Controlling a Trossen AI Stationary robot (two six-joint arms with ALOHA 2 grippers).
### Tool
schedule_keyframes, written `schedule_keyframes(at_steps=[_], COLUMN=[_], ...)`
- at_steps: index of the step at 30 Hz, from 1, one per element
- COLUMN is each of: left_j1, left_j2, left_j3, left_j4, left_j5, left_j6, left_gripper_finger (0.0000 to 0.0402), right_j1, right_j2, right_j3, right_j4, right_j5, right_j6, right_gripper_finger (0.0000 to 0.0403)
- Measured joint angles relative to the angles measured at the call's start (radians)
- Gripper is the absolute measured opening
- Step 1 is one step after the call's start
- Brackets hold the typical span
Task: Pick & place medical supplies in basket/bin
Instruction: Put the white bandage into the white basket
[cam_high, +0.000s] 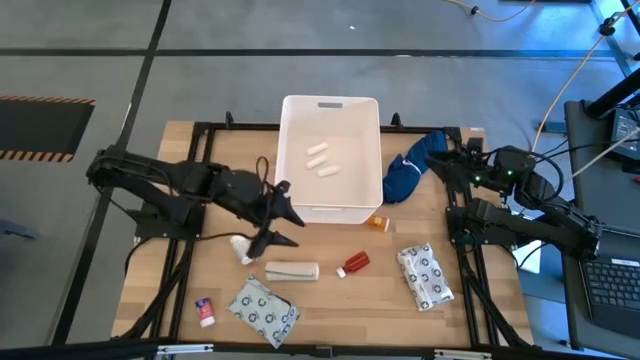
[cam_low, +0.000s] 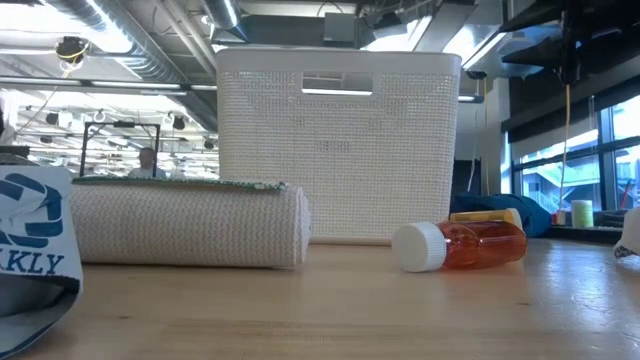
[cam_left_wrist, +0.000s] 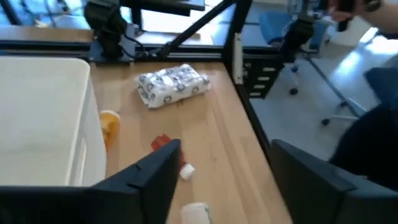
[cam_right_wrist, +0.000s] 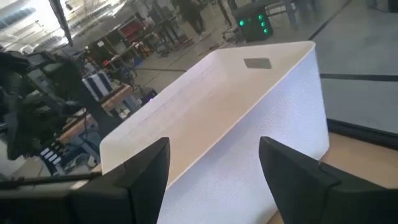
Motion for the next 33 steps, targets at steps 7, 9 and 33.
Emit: schedule_keyframes(at_steps=[7, 9, 33], left_j1=[-0.074, -0.089, -0.194], left_j2=[0.122, 0.150, 0.517], left_j3=[0.000, 0.000, 0.000], left_j4=[0.029, 0.020, -0.114], left_j5=[-0.029, -0.013, -0.286], left_j6=[-0.188, -0.249, -0.294], left_gripper_finger=[0.0325, 0.0329, 0.0327], right_j1=[0.000, 0.000, 0.000], right_j2=[0.000, 0.000, 0.000], right_j3=[0.000, 0.000, 0.000], right_j4=[-0.005, -0.008, -0.134], right_j5=[-0.008, -0.012, -0.014], right_j6=[-0.027, -0.028, -0.029], right_gripper_finger=[0.0248, 0.0248, 0.0248])
